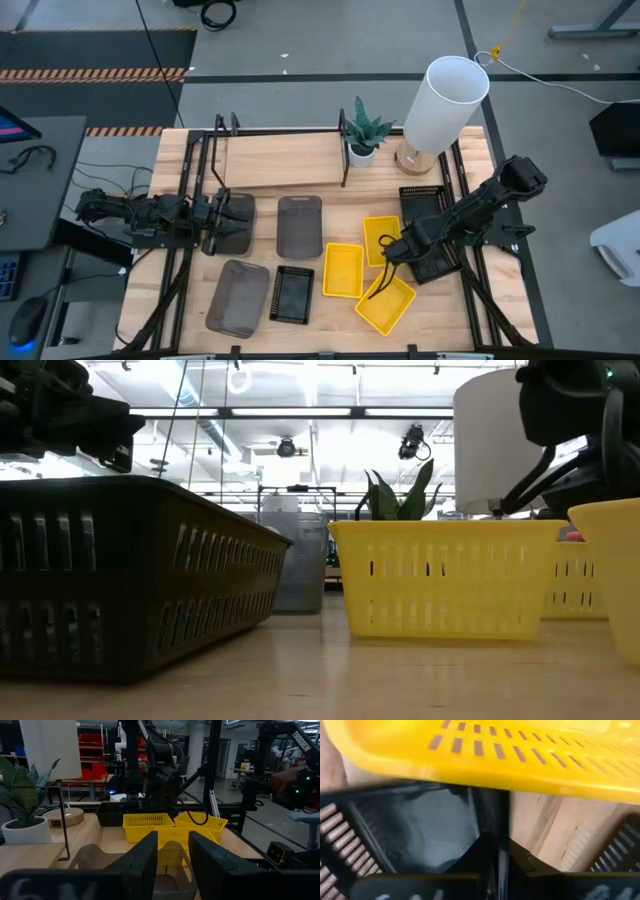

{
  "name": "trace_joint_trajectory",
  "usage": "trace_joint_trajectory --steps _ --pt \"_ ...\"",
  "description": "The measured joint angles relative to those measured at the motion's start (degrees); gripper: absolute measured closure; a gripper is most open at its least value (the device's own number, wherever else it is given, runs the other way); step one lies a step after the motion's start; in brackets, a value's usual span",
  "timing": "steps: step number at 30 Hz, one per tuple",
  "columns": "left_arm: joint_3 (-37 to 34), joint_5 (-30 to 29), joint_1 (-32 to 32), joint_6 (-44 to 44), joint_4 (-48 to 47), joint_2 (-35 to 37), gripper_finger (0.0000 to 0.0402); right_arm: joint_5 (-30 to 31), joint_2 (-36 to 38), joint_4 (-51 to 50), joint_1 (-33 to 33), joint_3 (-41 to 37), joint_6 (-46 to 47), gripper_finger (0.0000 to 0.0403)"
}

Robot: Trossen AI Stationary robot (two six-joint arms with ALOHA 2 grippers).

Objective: Stack baskets on shelf by color
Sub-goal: Stack the bottom right black bin on the top of the top black bin

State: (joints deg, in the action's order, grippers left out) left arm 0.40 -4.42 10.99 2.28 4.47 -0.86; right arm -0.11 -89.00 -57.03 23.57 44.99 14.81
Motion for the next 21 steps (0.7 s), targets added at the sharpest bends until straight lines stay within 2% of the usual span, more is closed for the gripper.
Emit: trace_joint_trajectory --steps 3,12,21 --pt "0.0 -0.01 -0.01 0.0 0.08 0.02 0.0285 -0.61 0.64 -0.95 0.0 0.0 0.11 0.0395" --pt "0.0 0.01 -0.01 -0.02 0.02 0.0 0.0285 -0.71 8.42 -6.75 -0.26 0.0 2.94 0.0398" --pt "0.0 0.01 0.01 0.0 0.0 0.0 0.0285 0.78 18.14 -11.92 -3.88 0.0 4.54 0.0398"
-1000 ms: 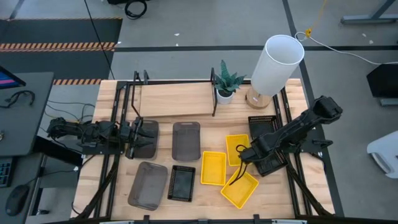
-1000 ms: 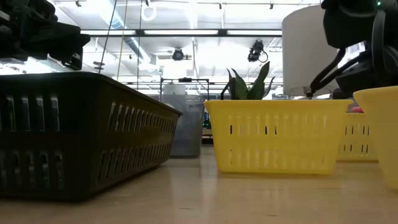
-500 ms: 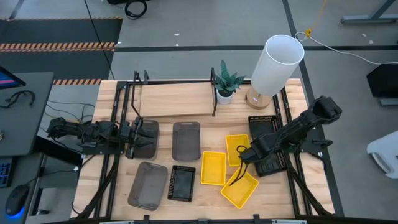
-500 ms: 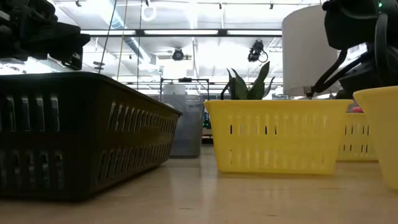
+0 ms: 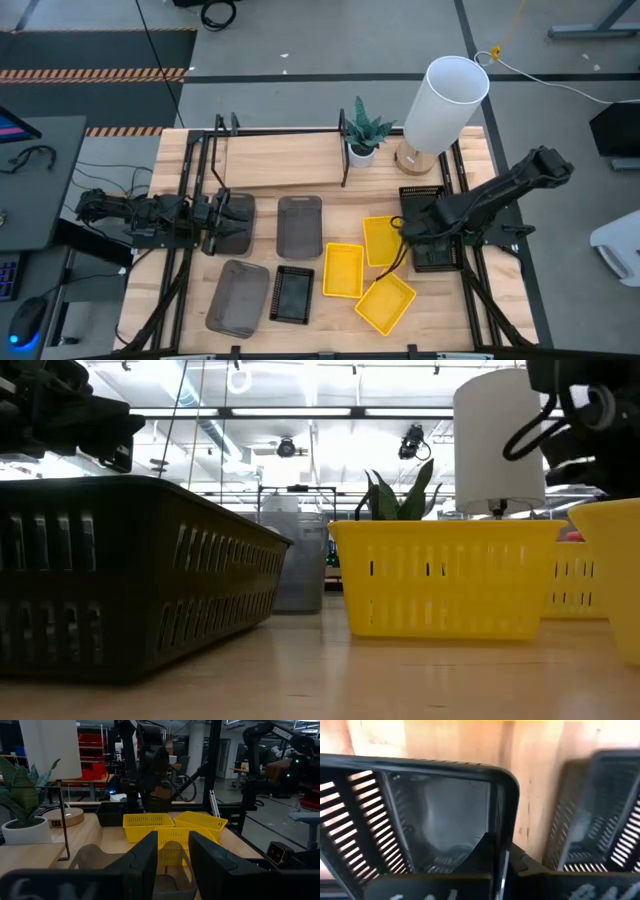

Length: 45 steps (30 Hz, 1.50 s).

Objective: Stack baskets on shelf by color
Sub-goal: Stack the bottom right black bin on the top of the top black bin

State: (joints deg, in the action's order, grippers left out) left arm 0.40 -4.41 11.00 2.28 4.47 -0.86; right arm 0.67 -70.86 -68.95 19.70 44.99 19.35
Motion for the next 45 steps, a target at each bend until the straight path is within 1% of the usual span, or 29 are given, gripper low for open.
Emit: trace_joint_trajectory --steps 2,4,10,15,20,25,32,40,43,45 --pt "0.0 0.0 -0.02 -0.02 0.01 0.0 0.0285 0.52 1.83 -0.61 -1.06 0.02 0.0 0.0398" --pt "0.0 0.0 -0.01 0.0 0.01 0.0 0.0285 2.49 3.04 -2.94 -2.11 1.1 -0.02 0.0399" --pt "0.0 0.0 -0.02 -0.02 0.0 0.0 0.0285 10.83 3.74 -10.69 -5.65 9.43 -2.99 0.0399" --pt "0.0 -0.02 -0.02 0.0 0.0 0.01 0.0285 15.42 3.75 -12.45 -10.66 14.45 -10.0 0.04" --pt "0.0 -0.01 -0.02 0.0 -0.02 0.0 0.0285 18.45 3.77 -12.36 -17.6 14.74 -18.77 0.04" --pt "0.0 0.0 0.0 -0.02 0.0 0.0 0.0285 18.86 3.77 -11.01 -24.03 13.46 -24.63 0.04" --pt "0.0 -0.02 -0.02 -0.02 0.0 0.0 0.0285 18.82 3.74 -5.82 -29.85 8.57 -30.88 0.04" --pt "0.0 -0.02 -0.02 -0.02 0.0 0.0 0.0285 18.69 3.37 -0.72 -33.93 3.23 -33.32 0.0389" --pt "0.0 -0.02 -0.02 -0.02 0.0 0.01 0.0285 17.22 3.37 0.66 -34.93 1.82 -33.78 0.0384" --pt "0.0 -0.02 -0.01 0.0 -0.01 0.0 0.0285 15.2 3.35 1.3 -35.52 1.04 -33.92 0.0381"
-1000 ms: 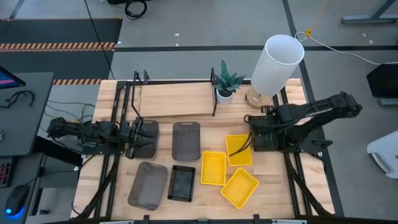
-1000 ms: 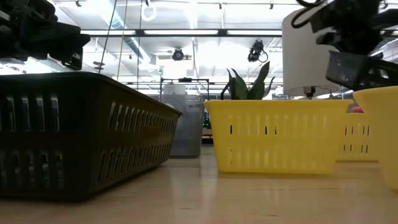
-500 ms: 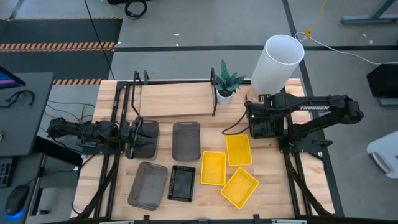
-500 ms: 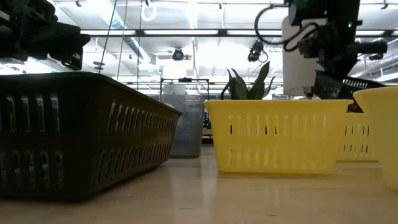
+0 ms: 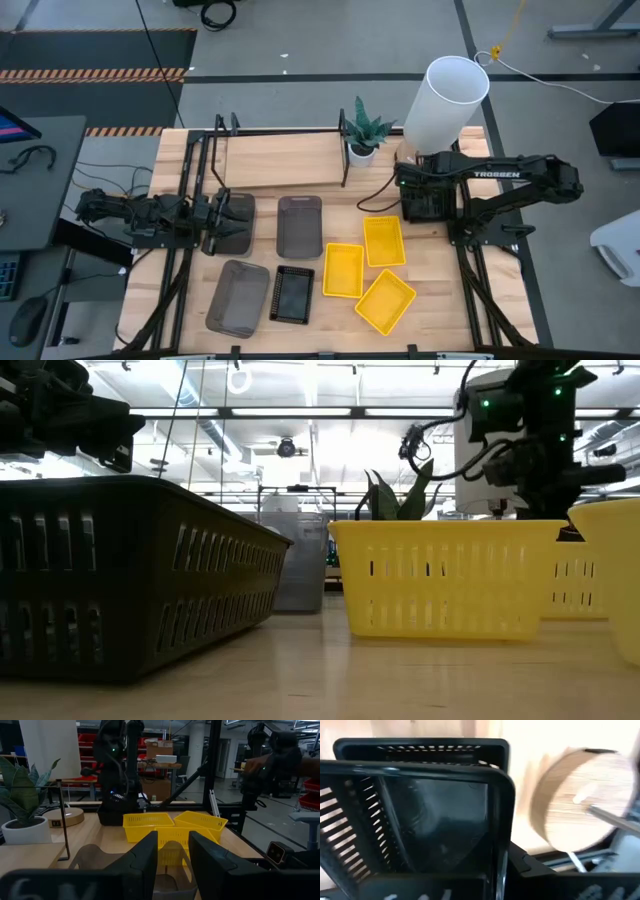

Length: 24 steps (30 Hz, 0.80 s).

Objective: Stack baskets on shelf by color
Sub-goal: Stack the bottom right black bin on the top of the top black bin, then stack the bottom right yellow bin on the top of the top yellow bin

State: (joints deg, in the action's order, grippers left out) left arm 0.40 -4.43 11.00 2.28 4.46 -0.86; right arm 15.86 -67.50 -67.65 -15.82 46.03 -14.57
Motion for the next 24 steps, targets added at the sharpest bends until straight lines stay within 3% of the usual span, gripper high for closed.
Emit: trace_joint_trajectory --steps 5,12,18,24 --pt "0.0 0.02 -0.01 -0.02 0.01 0.0 0.0285 -2.46 0.02 1.07 -1.11 -1.46 0.83 0.0359" --pt "0.0 0.02 0.01 -0.02 0.01 0.0 0.0285 -2.48 0.01 2.58 -1.61 -2.03 2.38 0.0286" --pt "0.0 0.0 -0.01 0.0 0.01 0.0 0.0285 -2.54 0.0 0.42 -1.58 1.67 4.82 0.0227" --pt "0.0 0.0 -0.01 -0.01 0.01 0.0 0.0285 -2.72 0.0 -0.08 0.54 5.47 8.01 0.0202"
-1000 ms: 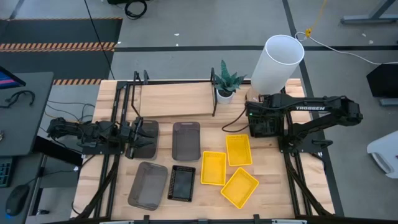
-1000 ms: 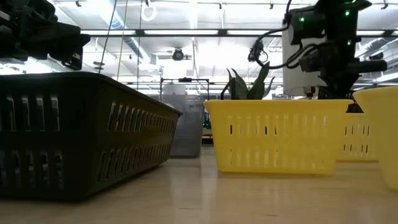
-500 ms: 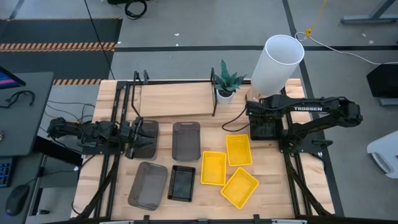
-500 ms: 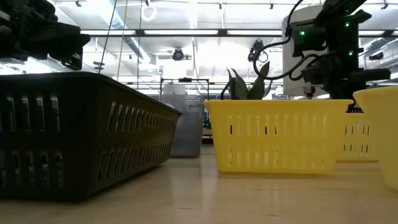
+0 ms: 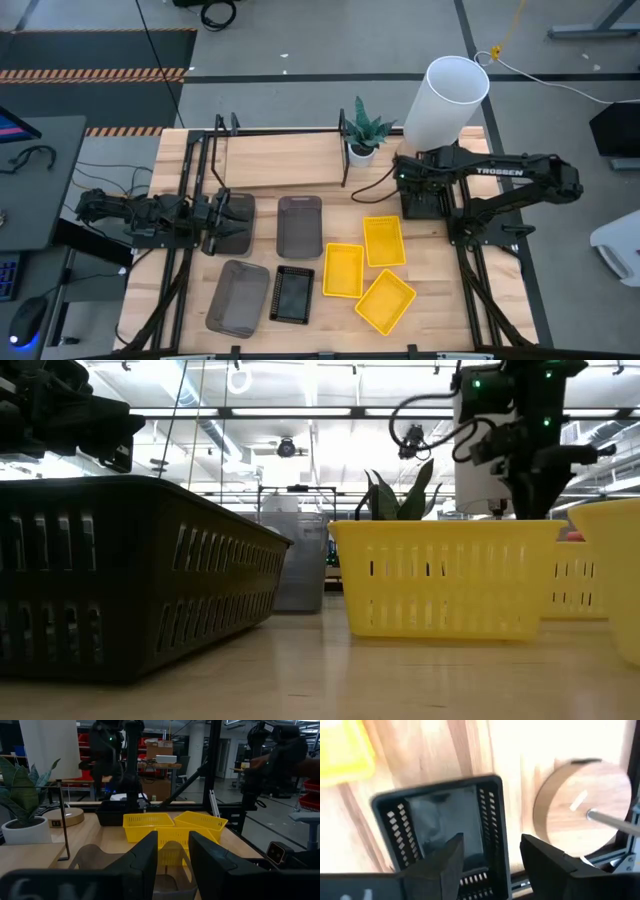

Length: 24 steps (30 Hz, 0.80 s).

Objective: Stack baskets on shelf by color
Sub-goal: Stack the bottom right yellow bin on the top of the top yellow bin

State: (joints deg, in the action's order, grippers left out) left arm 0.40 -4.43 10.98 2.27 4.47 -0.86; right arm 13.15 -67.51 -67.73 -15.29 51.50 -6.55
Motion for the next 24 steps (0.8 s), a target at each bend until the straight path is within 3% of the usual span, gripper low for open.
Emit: trace_joint_trajectory --steps 14,18,24 --pt "0.0 0.01 0.01 0.01 0.0 0.0 0.0285 -5.59 -1.68 8.24 15.46 0.18 15.68 0.0209" --pt "0.0 0.02 0.02 0.01 0.0 0.0 0.0285 -6.35 -7.32 7.57 20.95 3.27 19.35 0.0209" --pt "0.0 0.0 0.0 -0.01 0.04 0.0 0.0285 -6.46 -17.98 6.96 28.46 14.26 20.35 0.0209"
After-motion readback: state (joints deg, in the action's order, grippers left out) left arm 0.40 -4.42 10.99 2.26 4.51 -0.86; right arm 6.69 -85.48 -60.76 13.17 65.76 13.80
